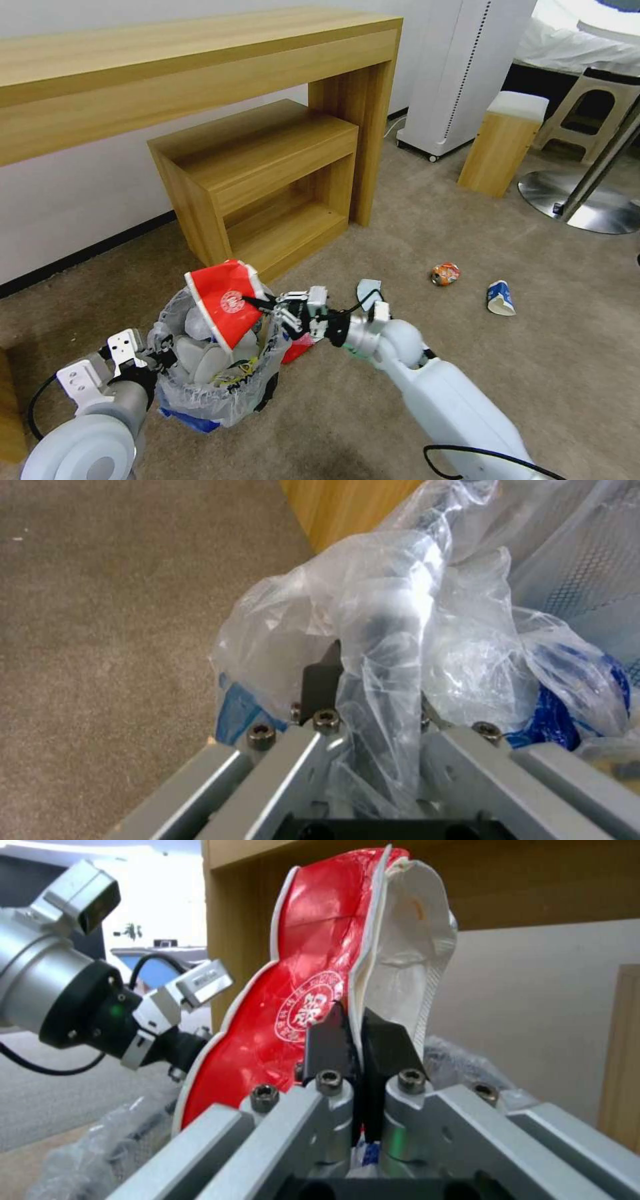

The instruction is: Pick up the trash bin and place the garbage on the floor into it.

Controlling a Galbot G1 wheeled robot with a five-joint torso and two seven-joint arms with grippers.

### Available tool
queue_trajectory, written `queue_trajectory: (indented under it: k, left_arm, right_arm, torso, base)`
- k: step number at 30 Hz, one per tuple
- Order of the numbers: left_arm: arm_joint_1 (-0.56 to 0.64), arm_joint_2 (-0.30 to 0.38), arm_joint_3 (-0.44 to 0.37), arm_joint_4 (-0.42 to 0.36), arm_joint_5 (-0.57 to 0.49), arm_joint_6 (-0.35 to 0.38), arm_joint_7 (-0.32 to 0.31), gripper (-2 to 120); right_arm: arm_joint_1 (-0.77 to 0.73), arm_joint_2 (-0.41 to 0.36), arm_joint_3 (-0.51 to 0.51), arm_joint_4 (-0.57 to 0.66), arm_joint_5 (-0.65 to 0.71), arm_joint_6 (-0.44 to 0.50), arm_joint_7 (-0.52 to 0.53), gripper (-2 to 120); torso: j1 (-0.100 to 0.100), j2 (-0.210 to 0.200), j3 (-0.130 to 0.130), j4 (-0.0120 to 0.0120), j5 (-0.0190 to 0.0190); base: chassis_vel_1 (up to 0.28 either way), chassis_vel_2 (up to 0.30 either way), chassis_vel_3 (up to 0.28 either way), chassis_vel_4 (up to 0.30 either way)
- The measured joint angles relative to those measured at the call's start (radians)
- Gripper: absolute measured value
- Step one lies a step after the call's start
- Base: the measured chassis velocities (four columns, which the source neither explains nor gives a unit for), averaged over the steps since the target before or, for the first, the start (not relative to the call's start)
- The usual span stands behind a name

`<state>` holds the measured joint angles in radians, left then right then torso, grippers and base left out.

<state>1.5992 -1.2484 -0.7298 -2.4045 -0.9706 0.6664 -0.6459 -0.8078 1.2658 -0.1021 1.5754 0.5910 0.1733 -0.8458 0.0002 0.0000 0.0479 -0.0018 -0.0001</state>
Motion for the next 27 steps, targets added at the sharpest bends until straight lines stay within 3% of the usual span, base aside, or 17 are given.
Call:
queue_trajectory:
  k: [14,17,20,21,27]
  left_arm:
    - [-0.018,0.011,-0.027,0.014,-0.027,0.004,-0.003,0]
    - [-0.023,0.015,-0.036,0.023,-0.033,0.005,-0.004,0]
    - [-0.025,0.015,-0.04,0.026,-0.035,0.005,-0.005,0]
    - [-0.025,0.016,-0.044,0.028,-0.036,0.005,-0.005,0]
    - [-0.03,0.019,-0.057,0.035,-0.039,0.005,-0.004,0]
  right_arm:
    - [-0.028,-0.049,0.036,0.053,-0.006,-0.024,-0.101,48]
    - [-0.052,-0.096,0.065,0.081,0.002,-0.024,-0.127,64]
    - [-0.064,-0.13,0.081,0.093,0.002,-0.024,-0.134,70]
    - [-0.072,-0.161,0.093,0.1,0.002,-0.023,-0.141,78]
    - [-0.091,-0.225,0.136,0.123,0.018,-0.016,-0.147,96]
  torso:
    - [0.0,0.0,0.0,-0.0001,0.0003]
    - [0.0,0.0,0.0,-0.0001,0.0004]
    - [0.0,0.0,0.0,-0.0002,0.0003]
    - [0.0,0.0,0.0,-0.0002,0.0003]
    - [0.0,0.0,0.0,-0.0002,0.0004]
  base:
    - [0.0,0.0,0.0,0.0]
    - [0.0,0.0,0.0,0.0]
    - [0.0,0.0,0.0,0.0]
    - [0.0,0.0,0.0,0.0]
    - [0.0,0.0,0.0,0.0]
